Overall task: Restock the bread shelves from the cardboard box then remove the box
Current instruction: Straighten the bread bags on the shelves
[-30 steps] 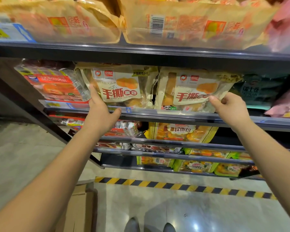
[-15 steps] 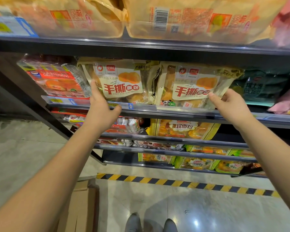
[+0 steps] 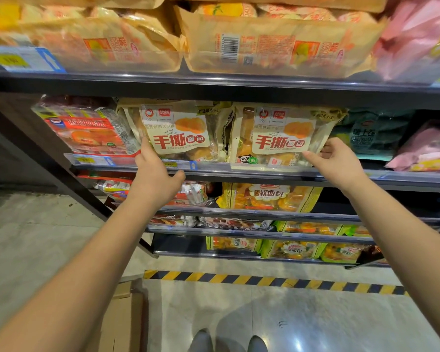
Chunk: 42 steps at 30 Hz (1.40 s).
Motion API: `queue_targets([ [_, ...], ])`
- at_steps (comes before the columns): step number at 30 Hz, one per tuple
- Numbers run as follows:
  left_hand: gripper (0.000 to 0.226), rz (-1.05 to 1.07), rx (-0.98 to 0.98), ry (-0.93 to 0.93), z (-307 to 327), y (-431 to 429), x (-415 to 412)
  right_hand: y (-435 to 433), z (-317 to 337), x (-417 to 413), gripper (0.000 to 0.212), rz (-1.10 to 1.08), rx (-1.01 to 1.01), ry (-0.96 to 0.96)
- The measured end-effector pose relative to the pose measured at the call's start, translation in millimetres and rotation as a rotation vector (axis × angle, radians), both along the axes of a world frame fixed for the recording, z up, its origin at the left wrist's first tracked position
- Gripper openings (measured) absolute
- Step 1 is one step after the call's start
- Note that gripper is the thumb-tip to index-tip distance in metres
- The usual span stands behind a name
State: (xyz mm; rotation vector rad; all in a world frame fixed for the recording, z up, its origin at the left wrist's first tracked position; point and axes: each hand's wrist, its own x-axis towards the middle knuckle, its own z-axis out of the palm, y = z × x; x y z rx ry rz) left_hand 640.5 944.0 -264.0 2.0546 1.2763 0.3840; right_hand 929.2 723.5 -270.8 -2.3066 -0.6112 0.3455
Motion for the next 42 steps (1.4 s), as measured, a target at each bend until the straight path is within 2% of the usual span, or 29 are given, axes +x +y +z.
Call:
queue_targets([
  [3, 0.082, -0.077, 0.103, 0.298, 12.5, -18.6, 2.6, -8.1, 4.7, -5.4, 0.058, 0.004, -0.039, -0.039],
  [6, 0.065, -0.220, 0.220, 0.520, 25.9, -38.8, 13.4, -20.8, 10.0, -18.7, 0.066, 0.065, -0.215, -0.191],
  [12, 0.057, -0.545, 0.439, 0.507, 25.8, -109.5, 58.4, -67.2, 17.2, -65.2, 0.061, 0.281, -0.464, -0.447],
  [17, 0.051, -0.660, 0.474, 0.518, 10.4, -177.8, 80.2, -124.1, 13.9, -81.9, 0.063, 0.384, -0.508, -0.487],
  [21, 0.056, -0.635, 0.464, 0.537, -6.4, -236.1, 100.2, -175.6, 1.2, -68.3, 0.058, 0.418, -0.475, -0.435],
  [24, 0.054, -0.585, 0.376, 0.573, -19.8, -279.4, 118.4, -215.3, -10.1, -44.4, 0.060, 0.437, -0.428, -0.358],
  [29, 0.060, -0.467, 0.304, 0.634, -49.3, -307.9, 129.3, -247.3, -34.5, -13.0, 0.059, 0.491, -0.394, -0.355],
  [35, 0.054, -0.336, 0.326, 0.704, -99.5, -266.7, 132.7, -221.1, -90.5, 19.7, 0.055, 0.548, -0.313, -0.362],
  [42, 0.071, -0.232, 0.279, 0.749, -186.9, -192.9, 126.0, -161.6, -183.4, 52.5, 0.070, 0.396, -0.234, -0.131],
])
